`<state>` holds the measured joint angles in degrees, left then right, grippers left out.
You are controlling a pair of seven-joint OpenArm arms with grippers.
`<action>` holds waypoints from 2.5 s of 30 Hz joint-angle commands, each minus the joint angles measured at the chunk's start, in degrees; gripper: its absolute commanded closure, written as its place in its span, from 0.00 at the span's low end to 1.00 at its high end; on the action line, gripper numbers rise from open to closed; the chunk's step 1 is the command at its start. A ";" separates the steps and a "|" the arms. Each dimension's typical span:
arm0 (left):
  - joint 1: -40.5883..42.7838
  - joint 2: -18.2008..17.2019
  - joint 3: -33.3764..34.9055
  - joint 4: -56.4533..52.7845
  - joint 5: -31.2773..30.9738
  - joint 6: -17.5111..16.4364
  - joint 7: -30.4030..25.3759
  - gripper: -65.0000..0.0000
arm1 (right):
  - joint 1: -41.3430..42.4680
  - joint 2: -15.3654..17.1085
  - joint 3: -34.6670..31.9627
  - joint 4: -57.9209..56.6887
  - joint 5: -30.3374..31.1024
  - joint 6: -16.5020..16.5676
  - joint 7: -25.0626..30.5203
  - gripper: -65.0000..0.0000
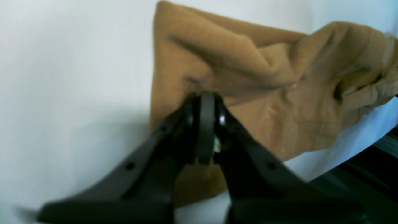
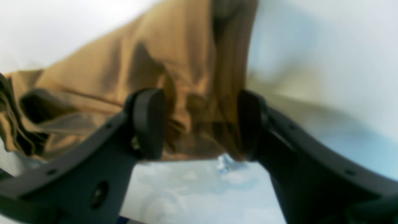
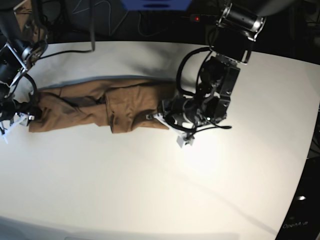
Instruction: Fold the T-shirt properly
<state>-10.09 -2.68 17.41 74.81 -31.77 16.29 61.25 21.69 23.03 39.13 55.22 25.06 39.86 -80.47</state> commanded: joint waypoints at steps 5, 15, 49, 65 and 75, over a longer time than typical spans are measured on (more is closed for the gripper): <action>0.99 -0.53 0.22 -0.39 3.07 1.51 2.88 0.97 | 0.77 1.63 -0.06 0.73 1.01 0.14 0.47 0.43; 1.08 -0.53 0.22 -0.39 2.98 1.51 2.88 0.97 | -1.34 0.67 -3.57 0.65 1.09 0.14 2.53 0.43; 1.78 -0.53 0.22 -0.39 3.07 1.51 2.88 0.97 | -7.58 -3.20 -13.07 1.09 2.77 0.14 12.91 0.92; 1.69 -0.62 0.22 -0.39 3.07 1.51 2.26 0.97 | -12.15 0.40 -32.15 1.00 2.68 0.14 26.09 0.96; 1.43 -0.62 0.22 -0.39 3.07 1.51 2.17 0.97 | -12.15 0.14 -37.77 1.09 -6.11 0.14 28.20 0.96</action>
<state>-9.52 -2.72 17.41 75.11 -31.77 16.25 60.27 11.27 24.21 2.57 57.58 25.47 41.10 -45.45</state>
